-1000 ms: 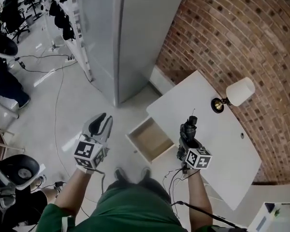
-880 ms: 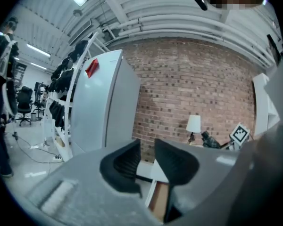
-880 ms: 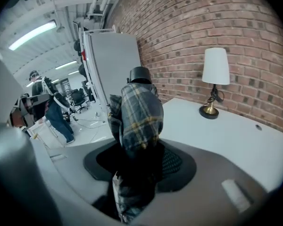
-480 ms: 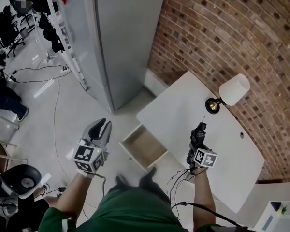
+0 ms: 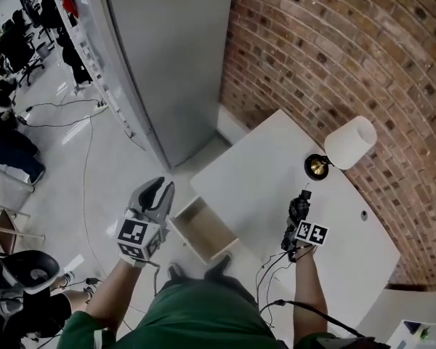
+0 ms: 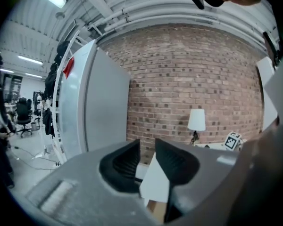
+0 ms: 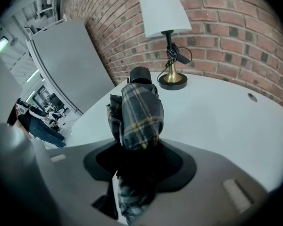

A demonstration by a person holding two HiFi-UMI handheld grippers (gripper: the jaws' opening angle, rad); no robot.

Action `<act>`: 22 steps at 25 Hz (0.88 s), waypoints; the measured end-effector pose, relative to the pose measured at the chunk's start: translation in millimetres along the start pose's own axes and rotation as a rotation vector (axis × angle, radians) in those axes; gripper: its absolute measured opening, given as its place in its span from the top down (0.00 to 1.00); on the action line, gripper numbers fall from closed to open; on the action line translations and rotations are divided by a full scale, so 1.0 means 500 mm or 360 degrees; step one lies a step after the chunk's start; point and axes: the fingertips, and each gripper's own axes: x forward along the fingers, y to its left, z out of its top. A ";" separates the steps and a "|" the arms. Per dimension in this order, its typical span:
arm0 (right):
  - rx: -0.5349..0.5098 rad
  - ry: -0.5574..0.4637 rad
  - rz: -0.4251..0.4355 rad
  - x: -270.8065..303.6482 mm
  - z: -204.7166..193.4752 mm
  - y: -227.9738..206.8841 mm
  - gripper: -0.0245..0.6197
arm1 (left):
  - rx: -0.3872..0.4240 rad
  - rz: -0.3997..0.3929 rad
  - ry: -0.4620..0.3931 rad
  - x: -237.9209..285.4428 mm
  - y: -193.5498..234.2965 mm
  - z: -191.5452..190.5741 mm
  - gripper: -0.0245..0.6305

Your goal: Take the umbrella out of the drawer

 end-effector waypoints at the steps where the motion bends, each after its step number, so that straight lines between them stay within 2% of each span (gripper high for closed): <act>1: 0.0021 0.0026 0.0001 0.010 0.002 -0.017 0.67 | 0.0011 0.0005 -0.0001 0.011 -0.008 0.004 0.81; 7: 0.0116 0.0201 -0.0004 0.060 -0.018 -0.085 0.67 | 0.0047 0.0046 0.0014 0.054 -0.036 0.023 0.81; 14: 0.0180 0.0363 0.0035 0.090 -0.041 -0.104 0.63 | 0.0078 0.0051 0.0020 0.083 -0.073 0.047 0.81; 16: 0.0173 0.0363 0.0043 0.087 -0.041 -0.100 0.61 | 0.0075 0.0057 0.0033 0.088 -0.078 0.048 0.81; 17: 0.0156 0.0350 0.0048 0.083 -0.038 -0.096 0.58 | 0.0074 0.0062 0.0032 0.091 -0.077 0.048 0.81; 18: 0.0130 0.0324 0.0047 0.077 -0.032 -0.092 0.50 | 0.0072 0.0065 0.0027 0.093 -0.076 0.050 0.81; 22: 0.0039 0.0145 0.0030 0.026 0.022 -0.081 0.49 | 0.0068 0.0061 0.0008 0.094 -0.068 0.050 0.81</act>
